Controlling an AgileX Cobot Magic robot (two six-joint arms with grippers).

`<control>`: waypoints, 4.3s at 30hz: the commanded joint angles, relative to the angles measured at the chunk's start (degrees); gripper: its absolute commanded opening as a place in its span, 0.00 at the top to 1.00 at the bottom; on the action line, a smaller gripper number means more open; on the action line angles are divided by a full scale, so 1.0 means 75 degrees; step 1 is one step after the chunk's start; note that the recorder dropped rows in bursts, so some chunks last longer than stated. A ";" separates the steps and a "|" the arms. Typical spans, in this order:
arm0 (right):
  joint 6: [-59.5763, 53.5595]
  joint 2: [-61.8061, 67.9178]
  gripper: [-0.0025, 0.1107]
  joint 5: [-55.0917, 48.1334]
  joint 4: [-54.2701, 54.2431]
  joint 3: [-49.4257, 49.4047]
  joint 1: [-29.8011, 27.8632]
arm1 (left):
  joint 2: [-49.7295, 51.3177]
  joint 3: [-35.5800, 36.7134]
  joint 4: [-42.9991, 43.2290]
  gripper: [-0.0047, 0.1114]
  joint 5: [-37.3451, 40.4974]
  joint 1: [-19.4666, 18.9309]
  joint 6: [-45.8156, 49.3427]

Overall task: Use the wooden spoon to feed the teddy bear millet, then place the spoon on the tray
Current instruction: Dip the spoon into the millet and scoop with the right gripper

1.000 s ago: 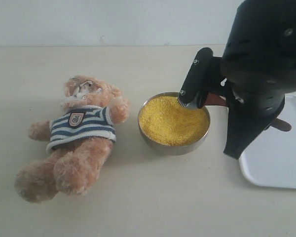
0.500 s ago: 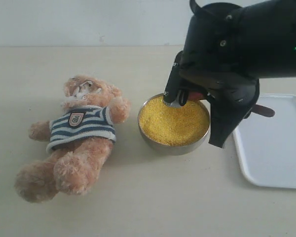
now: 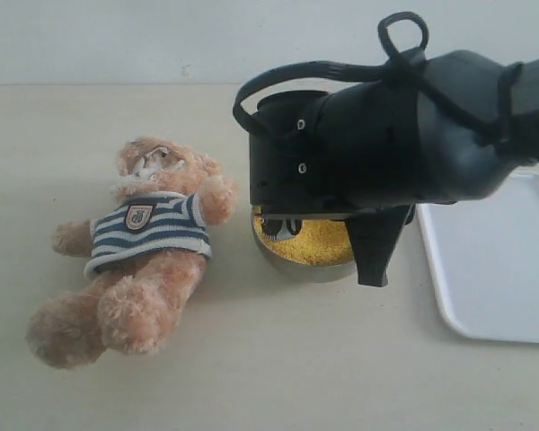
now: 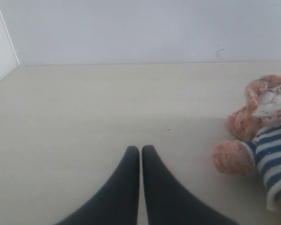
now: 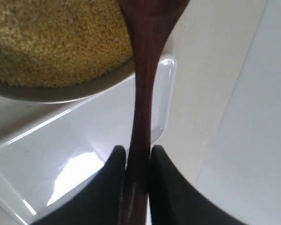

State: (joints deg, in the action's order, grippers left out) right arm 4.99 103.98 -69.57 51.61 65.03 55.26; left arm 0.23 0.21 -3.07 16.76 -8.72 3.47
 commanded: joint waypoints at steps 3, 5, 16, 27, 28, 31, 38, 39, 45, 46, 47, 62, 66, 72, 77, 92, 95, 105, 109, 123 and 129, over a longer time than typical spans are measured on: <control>0.0018 0.0014 0.98 -0.0053 0.0274 0.0071 0.0005 | -0.0030 -0.0028 0.0013 0.93 -0.0041 0.0018 -0.0031; 0.0022 0.0014 0.98 -0.0053 0.0274 0.0071 -0.0088 | -0.0030 -0.0028 0.0013 0.93 -0.0041 0.0018 -0.0031; 0.0052 0.0014 0.98 -0.0053 -0.0207 0.0071 -0.0669 | -0.0030 -0.0028 0.0013 0.93 -0.0041 0.0018 -0.0031; 0.0125 0.0014 0.98 -0.0053 -0.0190 -0.0425 -0.0669 | -0.0030 -0.0028 0.0013 0.93 -0.0041 0.0018 -0.0031; 0.0125 0.0014 0.98 -0.0053 -0.0190 -0.0425 -0.0669 | -0.0030 -0.0028 0.0013 0.93 -0.0041 0.0018 -0.0031; 0.0123 0.0014 0.98 -0.0053 -0.0203 -0.0425 -0.0669 | -0.0030 -0.0028 0.0013 0.93 -0.0041 0.0018 -0.0031; 0.0128 0.0014 0.98 -0.0053 -0.0239 -0.0425 -0.0545 | -0.0030 -0.0028 0.0013 0.93 -0.0041 0.0018 -0.0031; 0.0128 0.0014 0.98 -0.0053 -0.0239 -0.0425 -0.0507 | -0.0030 -0.0028 0.0013 0.93 -0.0041 0.0018 -0.0031; 0.0128 0.0126 0.98 -0.0053 -0.0400 -0.0425 -0.0365 | -0.0030 -0.0028 0.0013 0.93 -0.0041 0.0018 -0.0031; 0.0128 0.0172 0.98 -0.0053 -0.0429 -0.0425 -0.0365 | -0.0030 -0.0028 0.0013 0.93 -0.0041 0.0018 -0.0031; 0.0128 0.0193 0.98 -0.0053 -0.0447 -0.0425 -0.0365 | -0.0030 -0.0028 0.0013 0.93 -0.0041 0.0018 -0.0031; 0.0110 0.0250 0.98 -0.0053 -0.0862 -0.0409 -0.0365 | -0.0030 -0.0028 0.0013 0.93 -0.0041 0.0018 -0.0031; 0.0110 0.0250 0.98 -0.0053 -0.0860 -0.0409 -0.0365 | -0.0030 -0.0028 0.0013 0.93 -0.0041 0.0018 -0.0031; 0.0079 0.0250 0.98 -0.0053 -0.0860 -0.0409 -0.0365 | -0.0030 -0.0028 0.0013 0.93 -0.0041 0.0018 -0.0031; 0.0048 0.0250 0.98 -0.0053 -0.0965 -0.0409 -0.0365 | -0.0030 -0.0028 0.0013 0.93 -0.0041 0.0018 -0.0031; -0.0352 0.0250 0.98 -0.0053 -0.1644 -0.0032 -0.0365 | -0.0030 -0.0028 0.0013 0.93 -0.0041 0.0018 -0.0031; -0.0352 0.0250 0.98 -0.0053 -0.1678 -0.0032 -0.0365 | -0.0030 -0.0028 0.0013 0.93 -0.0041 0.0018 -0.0031; -0.0352 0.0250 0.98 -0.0053 -0.1838 -0.0032 -0.0365 | -0.0030 -0.0028 0.0013 0.93 -0.0041 0.0018 -0.0031; -0.0352 0.0250 0.98 -0.0053 -0.1838 -0.0032 -0.0365 | -0.0030 -0.0028 0.0013 0.93 -0.0041 0.0018 -0.0031; -0.0317 0.0250 0.98 -0.0053 -0.1868 0.0114 -0.0365 | -0.0030 -0.0028 0.0013 0.93 -0.0041 0.0018 -0.0031; -0.0534 0.0250 0.98 -0.0053 -0.2355 0.0700 -0.0365 | -0.0030 -0.0028 0.0013 0.93 -0.0041 0.0018 -0.0031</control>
State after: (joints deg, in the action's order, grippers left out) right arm 2.04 106.06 -69.79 35.56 68.39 52.54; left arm 0.23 0.21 -3.07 16.76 -8.72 3.47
